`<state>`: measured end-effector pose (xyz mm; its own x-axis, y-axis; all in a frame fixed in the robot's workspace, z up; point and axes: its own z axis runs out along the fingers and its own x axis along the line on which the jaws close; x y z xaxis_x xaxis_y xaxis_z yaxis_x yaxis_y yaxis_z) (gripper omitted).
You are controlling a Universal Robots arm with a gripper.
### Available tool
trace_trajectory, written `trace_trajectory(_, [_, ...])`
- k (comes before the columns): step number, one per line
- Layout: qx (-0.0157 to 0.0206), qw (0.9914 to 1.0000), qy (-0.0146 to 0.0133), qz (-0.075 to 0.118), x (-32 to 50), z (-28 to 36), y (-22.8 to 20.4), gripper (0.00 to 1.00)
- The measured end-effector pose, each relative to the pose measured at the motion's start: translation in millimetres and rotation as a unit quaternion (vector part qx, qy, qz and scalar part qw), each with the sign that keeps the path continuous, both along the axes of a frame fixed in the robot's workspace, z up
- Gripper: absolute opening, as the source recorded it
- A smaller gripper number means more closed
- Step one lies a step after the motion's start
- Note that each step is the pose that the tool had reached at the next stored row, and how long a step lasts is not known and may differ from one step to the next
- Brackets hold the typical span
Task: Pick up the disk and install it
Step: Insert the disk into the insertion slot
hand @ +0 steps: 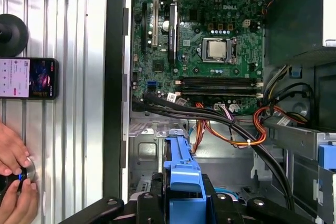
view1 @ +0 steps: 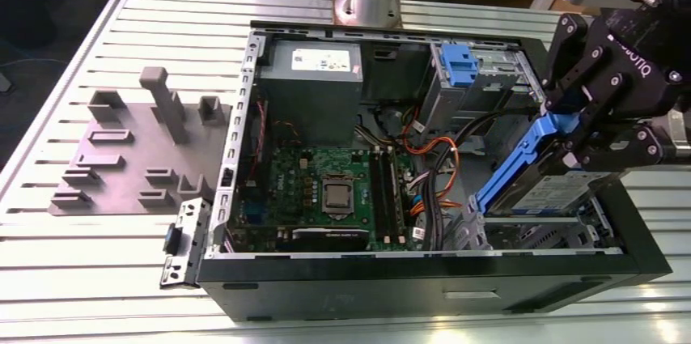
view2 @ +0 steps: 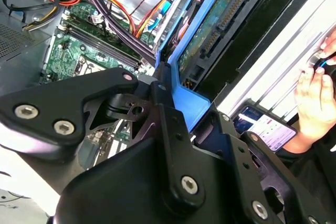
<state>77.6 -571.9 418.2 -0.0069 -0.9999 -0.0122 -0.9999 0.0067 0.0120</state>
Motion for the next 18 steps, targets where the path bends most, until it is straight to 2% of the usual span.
trace_trajectory(10, [0.0,1.0,0.0,0.0,0.0,-0.1,0.0,0.38])
trace_trajectory(11, [0.0,1.0,0.0,0.0,0.0,-0.1,0.0,0.44])
trace_trajectory(12, [0.0002,1.0,-0.0001,0.0,0.0,-0.3,0.0,0.44])
trace_trajectory(13, [0.0001,1.0,-0.0005,0.0,0.0,-0.6,0.0,0.5])
trace_trajectory(16, [0.0002,1.0,-0.0028,0.0,0.0,-4.6,0.0,0.5])
trace_trajectory(18, [0.0,0.99999,-0.0032,0.0,0.0,-8.0,0.0,0.5])
